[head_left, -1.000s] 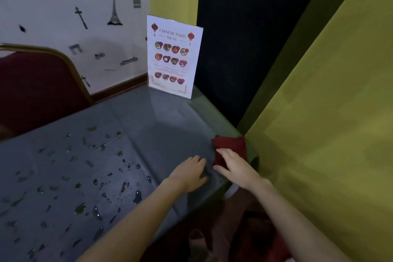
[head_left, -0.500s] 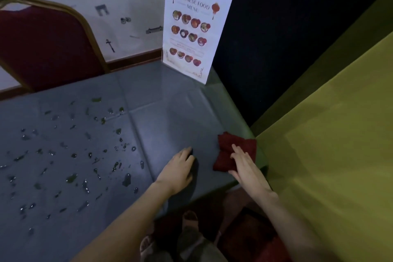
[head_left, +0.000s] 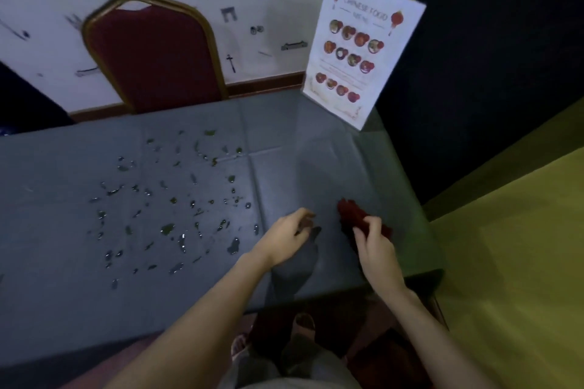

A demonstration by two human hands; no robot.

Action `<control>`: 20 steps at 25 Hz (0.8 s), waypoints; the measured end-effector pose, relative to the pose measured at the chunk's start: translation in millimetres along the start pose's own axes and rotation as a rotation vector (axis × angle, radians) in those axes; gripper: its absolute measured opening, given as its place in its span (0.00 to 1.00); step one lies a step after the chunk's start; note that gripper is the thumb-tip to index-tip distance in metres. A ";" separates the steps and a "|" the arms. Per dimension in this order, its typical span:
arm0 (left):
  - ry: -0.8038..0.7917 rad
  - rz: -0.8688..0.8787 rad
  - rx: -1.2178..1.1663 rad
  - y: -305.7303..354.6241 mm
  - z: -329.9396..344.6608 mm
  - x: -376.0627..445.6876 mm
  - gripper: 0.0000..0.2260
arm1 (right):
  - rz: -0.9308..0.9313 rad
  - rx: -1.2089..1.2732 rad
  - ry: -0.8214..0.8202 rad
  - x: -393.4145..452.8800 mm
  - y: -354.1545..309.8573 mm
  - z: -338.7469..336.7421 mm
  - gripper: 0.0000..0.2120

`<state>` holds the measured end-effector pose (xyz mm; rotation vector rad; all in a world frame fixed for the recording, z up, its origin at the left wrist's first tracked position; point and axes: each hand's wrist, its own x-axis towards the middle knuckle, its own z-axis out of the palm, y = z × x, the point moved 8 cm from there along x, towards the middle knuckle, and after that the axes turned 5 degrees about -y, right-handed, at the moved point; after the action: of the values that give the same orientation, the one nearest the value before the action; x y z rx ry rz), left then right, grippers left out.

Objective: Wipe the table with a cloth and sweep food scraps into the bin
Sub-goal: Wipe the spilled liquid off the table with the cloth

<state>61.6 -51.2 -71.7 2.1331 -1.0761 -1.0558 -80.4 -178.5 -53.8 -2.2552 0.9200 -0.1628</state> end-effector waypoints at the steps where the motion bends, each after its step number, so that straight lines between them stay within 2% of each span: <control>1: 0.005 -0.013 0.002 -8.0 -4.6 -8.2 0.16 | -0.042 0.030 -0.013 3.5 -14.3 6.4 0.11; 5: 0.050 -0.069 0.039 -51.9 -31.8 -54.7 0.14 | -0.147 0.117 -0.123 15.0 -75.5 36.0 0.09; 10: 0.275 -0.196 -0.133 -121.2 -87.9 -133.3 0.13 | -0.183 0.145 -0.231 18.7 -146.1 84.6 0.05; 15: 0.384 -0.249 -0.234 -190.0 -125.6 -202.2 0.12 | -0.216 0.163 -0.202 12.1 -215.6 127.0 0.04; 20: 0.492 -0.261 -0.310 -264.1 -166.0 -264.6 0.11 | -0.255 0.187 -0.132 9.0 -300.9 180.0 0.07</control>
<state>209.4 330.1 -62.2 2.1458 -0.3869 -0.6886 161.5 69.5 1.3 -2.1716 0.5243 -0.2025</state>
